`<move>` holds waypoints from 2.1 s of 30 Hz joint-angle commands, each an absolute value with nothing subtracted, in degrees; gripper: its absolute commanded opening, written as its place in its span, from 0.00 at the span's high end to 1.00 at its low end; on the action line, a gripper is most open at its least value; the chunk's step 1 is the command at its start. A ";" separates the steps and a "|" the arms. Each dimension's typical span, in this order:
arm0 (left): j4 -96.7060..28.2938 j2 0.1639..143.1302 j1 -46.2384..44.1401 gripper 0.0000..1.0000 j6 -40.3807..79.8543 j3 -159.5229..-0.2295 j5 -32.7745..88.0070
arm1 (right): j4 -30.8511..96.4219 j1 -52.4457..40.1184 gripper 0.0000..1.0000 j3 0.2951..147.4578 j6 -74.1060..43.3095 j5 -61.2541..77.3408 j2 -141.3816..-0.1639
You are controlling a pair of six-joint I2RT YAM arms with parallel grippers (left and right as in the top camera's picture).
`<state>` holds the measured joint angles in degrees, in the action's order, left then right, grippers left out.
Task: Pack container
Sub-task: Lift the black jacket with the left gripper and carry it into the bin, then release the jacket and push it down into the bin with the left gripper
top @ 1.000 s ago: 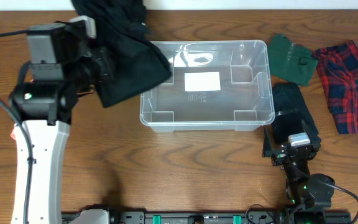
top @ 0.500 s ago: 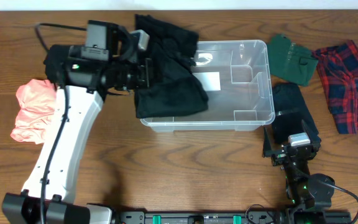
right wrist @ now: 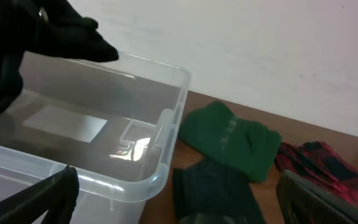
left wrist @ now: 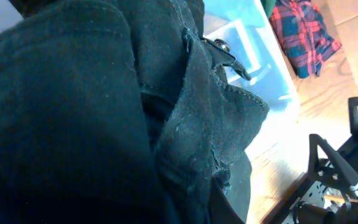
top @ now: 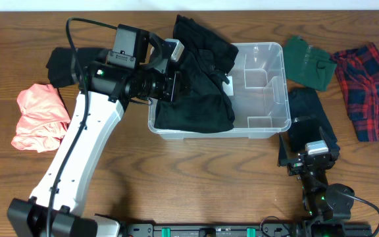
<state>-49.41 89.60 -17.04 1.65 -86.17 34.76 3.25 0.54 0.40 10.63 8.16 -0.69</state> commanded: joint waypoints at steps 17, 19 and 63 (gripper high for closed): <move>-48.58 98.21 -19.51 0.94 5.34 -87.22 20.73 | 3.49 1.21 0.01 0.32 11.00 8.40 -0.38; -48.77 98.21 -20.34 0.94 6.63 -87.22 16.64 | 3.49 1.21 0.01 0.32 11.00 8.40 -0.38; -42.35 99.70 -23.62 0.94 33.76 -79.44 16.01 | 3.49 1.21 0.01 0.32 11.00 8.40 -0.38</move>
<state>-42.09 99.04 -23.75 32.88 -80.68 18.70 3.27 0.54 0.40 10.63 8.16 -0.69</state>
